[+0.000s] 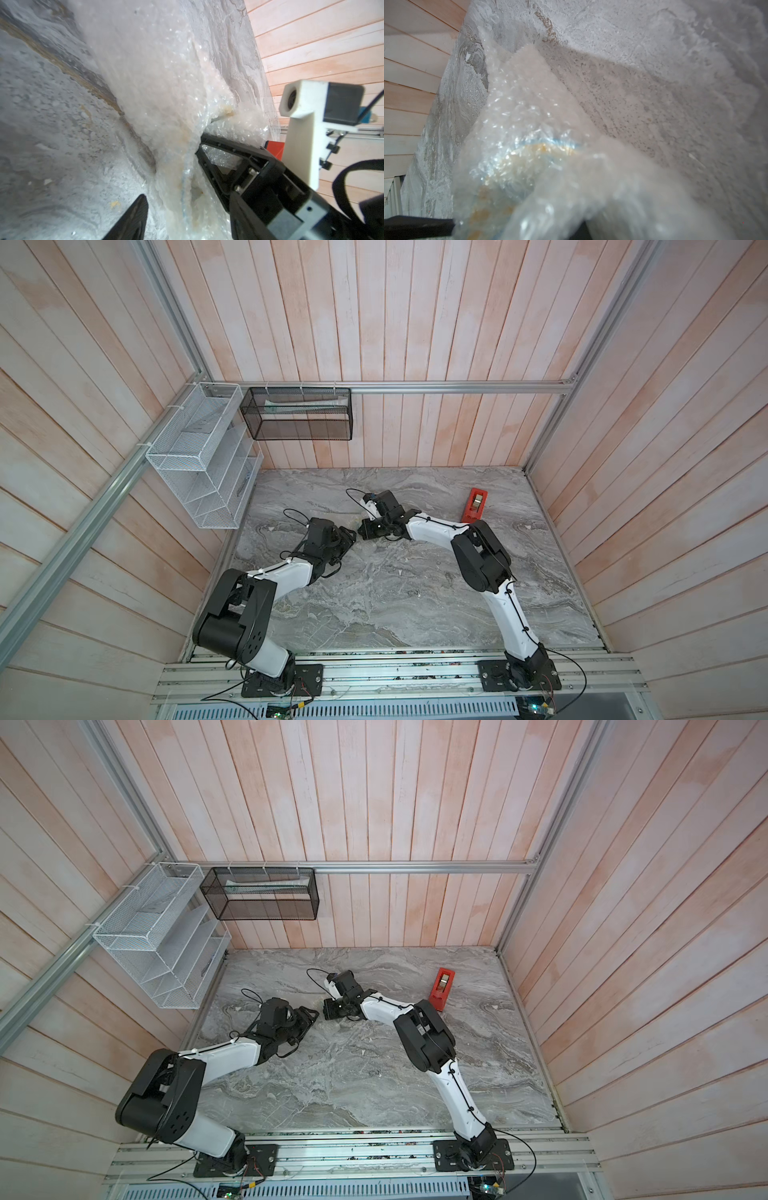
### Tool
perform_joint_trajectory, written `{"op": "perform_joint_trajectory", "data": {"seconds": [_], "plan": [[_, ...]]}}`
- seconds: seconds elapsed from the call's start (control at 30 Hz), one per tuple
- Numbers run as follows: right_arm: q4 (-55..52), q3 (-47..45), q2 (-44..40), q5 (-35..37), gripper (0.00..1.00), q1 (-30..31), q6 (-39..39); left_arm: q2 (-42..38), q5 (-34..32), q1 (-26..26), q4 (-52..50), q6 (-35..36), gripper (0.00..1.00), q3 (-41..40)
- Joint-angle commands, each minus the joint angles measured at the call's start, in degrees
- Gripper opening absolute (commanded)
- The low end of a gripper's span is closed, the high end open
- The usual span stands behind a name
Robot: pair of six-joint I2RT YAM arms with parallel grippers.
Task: Wrap bowls in bubble wrap
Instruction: Wrap the bowl in bubble wrap.
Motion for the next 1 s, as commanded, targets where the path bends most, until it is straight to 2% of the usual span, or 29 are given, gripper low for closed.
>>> {"op": "perform_joint_trajectory", "data": {"seconds": [0.0,0.17,0.33,0.6,0.73,0.97], "plan": [[-5.15,-0.56,4.12,1.81,0.00,0.78,-0.96,2.96,2.69,-0.52,1.10,0.39,0.64,2.15],[-5.27,-0.56,4.17,1.65,0.00,0.81,-0.78,6.91,3.14,-1.29,2.31,0.22,0.60,3.69],[-4.93,-0.87,4.01,0.82,0.00,0.80,-0.52,9.88,2.46,-1.29,1.68,0.21,0.42,4.93],[-5.79,-0.88,2.87,-1.02,0.00,-0.04,1.09,12.83,0.82,-0.05,-1.92,2.95,0.22,6.94],[-5.60,-1.14,1.05,-4.16,0.00,-1.11,2.57,13.35,-0.30,0.03,-3.93,3.73,0.12,7.71],[-4.49,-0.39,-1.94,-10.56,0.22,-3.76,4.82,14.46,0.40,-0.06,-5.76,3.56,0.07,9.15]]}}
